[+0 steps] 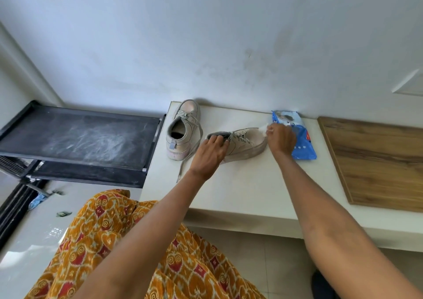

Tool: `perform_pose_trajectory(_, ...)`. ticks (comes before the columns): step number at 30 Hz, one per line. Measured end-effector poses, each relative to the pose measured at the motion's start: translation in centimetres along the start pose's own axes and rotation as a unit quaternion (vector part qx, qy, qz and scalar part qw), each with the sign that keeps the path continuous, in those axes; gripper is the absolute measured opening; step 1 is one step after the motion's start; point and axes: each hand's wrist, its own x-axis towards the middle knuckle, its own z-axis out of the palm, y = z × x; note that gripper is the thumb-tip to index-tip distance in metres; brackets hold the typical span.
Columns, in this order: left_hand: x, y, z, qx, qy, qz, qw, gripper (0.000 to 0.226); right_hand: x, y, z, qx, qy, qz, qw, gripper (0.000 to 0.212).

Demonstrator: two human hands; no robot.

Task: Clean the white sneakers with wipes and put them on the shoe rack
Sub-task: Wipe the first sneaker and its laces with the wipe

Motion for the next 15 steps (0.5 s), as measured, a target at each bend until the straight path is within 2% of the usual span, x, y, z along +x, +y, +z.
perform_pose_trajectory(2, -0.1, 0.1, 0.3, -0.013, 0.007, -0.014, 1.0, 0.042, 0.6, -0.5, -0.3, 0.016, 0.023, -0.05, 0.998, 0.017)
perform_pose_trajectory(3, -0.1, 0.2, 0.5, -0.018, 0.015, -0.02, 1.0, 0.042, 0.2, -0.8, -0.1, 0.019, 0.019, -0.105, 0.994, 0.017)
perform_pose_trajectory(5, 0.0, 0.2, 0.5, -0.022, 0.027, -0.024, 0.999, 0.042, -1.4, -0.5, 0.9, 0.001, -0.019, -0.246, 0.969, 0.017)
perform_pose_trajectory(7, 0.1, 0.2, 0.4, -0.017, 0.026, -0.024, 0.999, 0.041, -2.3, 0.7, 1.9, -0.011, -0.041, -0.304, 0.952, 0.02)
perform_pose_trajectory(10, 0.3, 0.1, 0.1, -0.018, 0.017, -0.025, 0.999, 0.042, -0.7, 2.3, 1.5, -0.071, -0.046, -0.275, 0.958, 0.026)
perform_pose_trajectory(12, 0.3, 0.2, 0.1, -0.026, 0.013, -0.031, 0.999, 0.043, 0.7, 3.1, 0.9, -0.093, -0.049, -0.199, 0.974, 0.032)
perform_pose_trajectory(14, 0.2, 0.4, 0.2, -0.038, 0.017, -0.042, 0.998, 0.043, 1.5, 3.1, 0.4, -0.079, -0.061, -0.123, 0.987, 0.034)
perform_pose_trajectory(15, 0.2, 0.5, 0.4, -0.045, 0.019, -0.047, 0.998, 0.043, 1.6, 2.6, 0.3, -0.049, -0.06, -0.114, 0.99, 0.032)
